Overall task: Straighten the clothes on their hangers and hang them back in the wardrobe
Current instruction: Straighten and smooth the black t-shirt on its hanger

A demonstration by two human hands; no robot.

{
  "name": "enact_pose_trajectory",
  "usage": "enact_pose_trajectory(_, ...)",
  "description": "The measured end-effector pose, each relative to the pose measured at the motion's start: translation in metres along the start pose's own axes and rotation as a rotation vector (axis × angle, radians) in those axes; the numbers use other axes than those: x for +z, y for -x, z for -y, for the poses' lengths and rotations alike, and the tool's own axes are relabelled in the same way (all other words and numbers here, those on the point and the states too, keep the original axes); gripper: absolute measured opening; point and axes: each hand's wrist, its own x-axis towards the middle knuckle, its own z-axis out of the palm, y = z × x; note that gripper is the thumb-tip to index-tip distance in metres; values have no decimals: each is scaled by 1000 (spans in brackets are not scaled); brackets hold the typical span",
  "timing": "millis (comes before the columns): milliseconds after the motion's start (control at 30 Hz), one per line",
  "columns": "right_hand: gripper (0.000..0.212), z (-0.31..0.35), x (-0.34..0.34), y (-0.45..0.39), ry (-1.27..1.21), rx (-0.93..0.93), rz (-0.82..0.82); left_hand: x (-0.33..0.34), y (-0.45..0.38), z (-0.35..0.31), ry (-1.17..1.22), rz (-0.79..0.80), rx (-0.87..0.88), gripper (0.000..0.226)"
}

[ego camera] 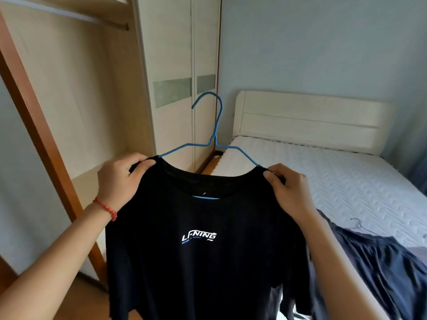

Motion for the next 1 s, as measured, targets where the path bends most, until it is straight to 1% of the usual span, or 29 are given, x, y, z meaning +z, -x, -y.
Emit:
enact_pose_trajectory(133, 10, -27, 30, -4, -1, 61, 59, 25, 3, 30, -46, 97, -55, 27)
enact_pose_trajectory(233, 9, -53, 57, -15, 5, 138, 87, 56, 1, 59, -56, 171, -110, 20)
enact_pose_trajectory(400, 9, -103, 110, -51, 31, 251, 99, 126, -17, 124, 42, 297, -191, 19)
enact_pose_trajectory(567, 12, -152, 157, -99, 69, 385, 63, 207, -47, 183, 127, 491, -296, 21)
enact_pose_trajectory(667, 11, -181, 176, -124, 78, 474, 48, 256, -70, 211, 197, 613, -300, 22)
enact_pose_trajectory(767, 10, -199, 182, -140, 94, 511, 44, 289, -82, 227, 252, 696, -279, 27)
enact_pose_trajectory(867, 10, -227, 190, -166, 130, 551, 52, 333, -93, 243, 260, 747, -262, 24)
enact_pose_trajectory(1000, 8, -269, 197, -204, 144, 570, 61, 393, -102, 256, 212, 705, -275, 26)
